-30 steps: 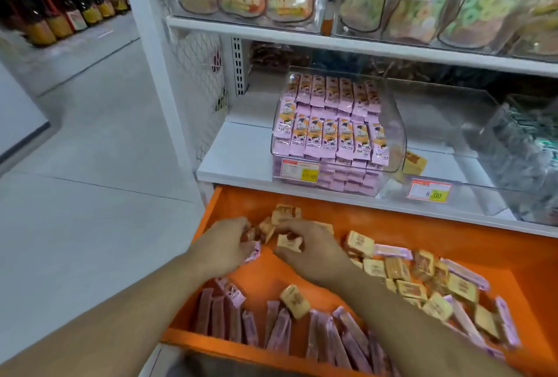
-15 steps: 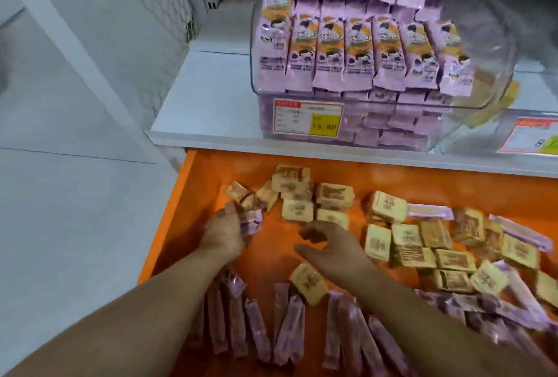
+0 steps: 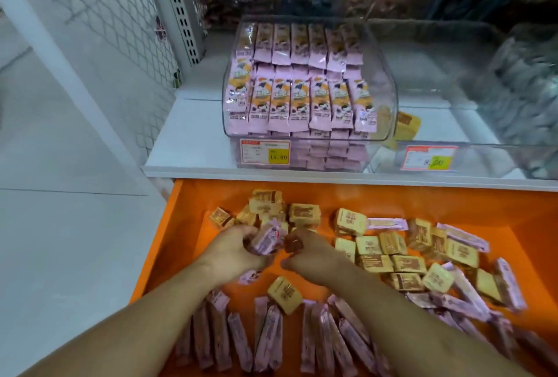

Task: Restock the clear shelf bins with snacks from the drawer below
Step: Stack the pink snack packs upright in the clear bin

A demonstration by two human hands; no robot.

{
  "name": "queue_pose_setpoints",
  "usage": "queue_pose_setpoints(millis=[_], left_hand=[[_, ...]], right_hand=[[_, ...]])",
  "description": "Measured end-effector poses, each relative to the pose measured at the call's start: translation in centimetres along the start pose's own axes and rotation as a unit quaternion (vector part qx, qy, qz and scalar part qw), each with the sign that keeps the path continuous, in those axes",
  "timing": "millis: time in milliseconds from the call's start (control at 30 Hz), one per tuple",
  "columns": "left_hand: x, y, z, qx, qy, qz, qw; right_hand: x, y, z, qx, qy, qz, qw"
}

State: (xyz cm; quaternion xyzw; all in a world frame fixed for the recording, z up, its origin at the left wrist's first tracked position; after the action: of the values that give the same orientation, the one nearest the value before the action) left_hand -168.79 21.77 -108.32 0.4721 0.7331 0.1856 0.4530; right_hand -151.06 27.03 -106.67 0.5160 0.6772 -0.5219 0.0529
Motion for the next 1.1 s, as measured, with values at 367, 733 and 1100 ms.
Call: queue_pose_setpoints(millis=[367,733,1100], left_hand=[[-12.4,16.5,-4.4,-0.078,-0.008,0.102,0.992],[-13.8,21.2,-6.5,-0.294,-0.002,0.102,0.950],[-12.2,22.5,-7.7,-0.400,-0.026,0.125,0.908]], right_hand=[[-15.6,-8.3,-8.8,0.180,0.002,-0.092,0.979],[-18.7,-9.4,-13.2,0.294,0.129,-0.151,0.935],[-16.2,-10.7,-15.8,0.296,0.153,-0.182,0.925]])
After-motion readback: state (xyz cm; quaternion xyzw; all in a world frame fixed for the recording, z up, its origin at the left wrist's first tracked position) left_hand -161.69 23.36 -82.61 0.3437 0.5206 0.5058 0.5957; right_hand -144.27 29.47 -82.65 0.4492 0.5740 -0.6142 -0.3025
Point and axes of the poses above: each hand's wrist, its own x-axis towards the middle knuckle, its own z-axis out of the palm, y = z × x, the point moved 5 cm from there along x, towards the middle knuckle, and after that the axes turned 2 degrees about -x, right-handed, at the moved point
